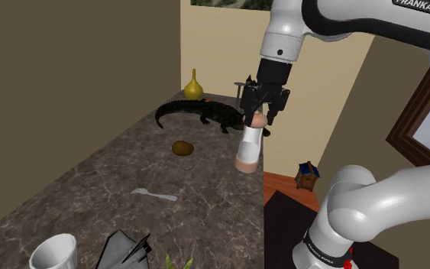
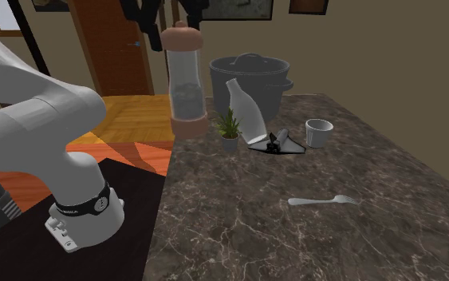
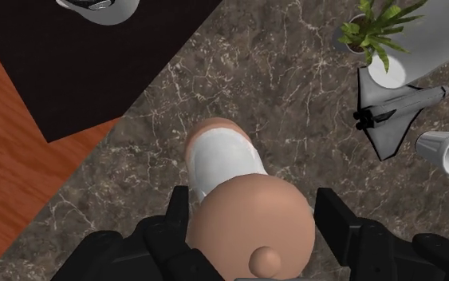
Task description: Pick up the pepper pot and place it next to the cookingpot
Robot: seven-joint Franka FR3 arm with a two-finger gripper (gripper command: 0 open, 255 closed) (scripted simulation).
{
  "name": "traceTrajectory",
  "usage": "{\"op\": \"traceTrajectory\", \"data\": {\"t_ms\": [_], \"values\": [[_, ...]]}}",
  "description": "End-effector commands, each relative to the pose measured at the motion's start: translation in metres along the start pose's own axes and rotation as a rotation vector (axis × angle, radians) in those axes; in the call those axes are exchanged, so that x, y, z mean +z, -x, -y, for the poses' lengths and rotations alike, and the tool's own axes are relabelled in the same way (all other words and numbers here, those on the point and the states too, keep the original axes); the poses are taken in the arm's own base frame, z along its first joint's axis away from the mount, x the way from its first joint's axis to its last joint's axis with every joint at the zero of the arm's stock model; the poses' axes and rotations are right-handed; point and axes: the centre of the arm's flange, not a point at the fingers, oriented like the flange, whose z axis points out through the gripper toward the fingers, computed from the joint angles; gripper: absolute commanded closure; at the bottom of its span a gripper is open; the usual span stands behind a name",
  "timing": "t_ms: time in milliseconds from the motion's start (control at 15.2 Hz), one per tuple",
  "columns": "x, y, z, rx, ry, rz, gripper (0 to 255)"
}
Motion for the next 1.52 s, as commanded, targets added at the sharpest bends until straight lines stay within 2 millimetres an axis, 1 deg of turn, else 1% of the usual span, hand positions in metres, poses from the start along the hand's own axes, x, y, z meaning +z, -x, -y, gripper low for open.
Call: {"op": "traceTrajectory", "data": {"t_ms": [0,1320,1452], "values": [[-0.011,0.001,0.001,0.000,0.000,0.000,255],[-0.114,0.003,0.013,0.000,0.000,0.000,255],[-0.111,0.020,0.033,0.000,0.000,0.000,255]]}}
